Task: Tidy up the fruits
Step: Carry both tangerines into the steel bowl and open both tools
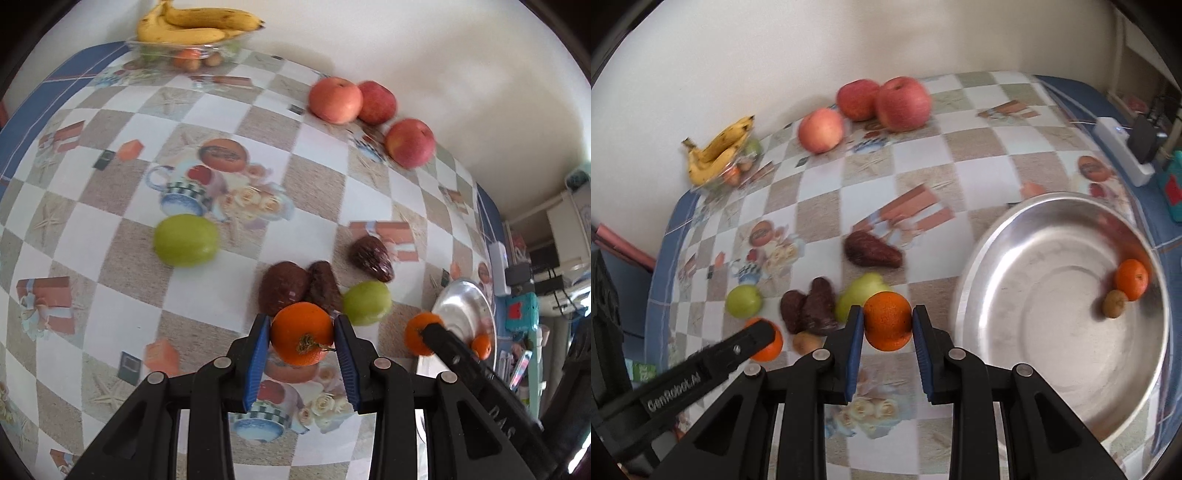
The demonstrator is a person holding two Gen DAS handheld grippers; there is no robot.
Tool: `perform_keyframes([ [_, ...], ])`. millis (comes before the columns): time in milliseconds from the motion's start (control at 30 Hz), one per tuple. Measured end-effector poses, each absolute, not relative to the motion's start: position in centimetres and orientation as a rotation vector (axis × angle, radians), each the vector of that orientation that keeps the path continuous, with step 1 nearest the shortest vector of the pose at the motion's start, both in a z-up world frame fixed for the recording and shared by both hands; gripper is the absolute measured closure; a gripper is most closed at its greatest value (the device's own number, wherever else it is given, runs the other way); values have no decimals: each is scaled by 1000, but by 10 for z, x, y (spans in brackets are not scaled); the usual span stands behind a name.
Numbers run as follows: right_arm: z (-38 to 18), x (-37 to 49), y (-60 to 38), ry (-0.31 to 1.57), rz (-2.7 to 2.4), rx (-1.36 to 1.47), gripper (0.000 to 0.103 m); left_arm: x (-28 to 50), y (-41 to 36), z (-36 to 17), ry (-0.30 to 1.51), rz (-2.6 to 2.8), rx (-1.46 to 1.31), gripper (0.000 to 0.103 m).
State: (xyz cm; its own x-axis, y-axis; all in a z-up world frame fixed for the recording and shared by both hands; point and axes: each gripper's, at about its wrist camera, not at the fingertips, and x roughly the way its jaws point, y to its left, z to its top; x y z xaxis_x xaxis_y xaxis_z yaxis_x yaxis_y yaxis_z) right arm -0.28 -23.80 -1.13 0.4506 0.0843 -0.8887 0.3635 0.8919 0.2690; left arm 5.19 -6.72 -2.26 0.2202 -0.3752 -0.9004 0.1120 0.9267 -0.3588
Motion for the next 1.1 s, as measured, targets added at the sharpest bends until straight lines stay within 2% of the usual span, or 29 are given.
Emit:
perform_keyframes([
  [600, 5, -47, -324, 1038, -474, 503, 75, 3, -190, -16, 1224, -694, -16, 65],
  [1100, -3, -49, -328, 1062, -487, 529, 74, -9, -212, -22, 1201, -760, 87, 62],
])
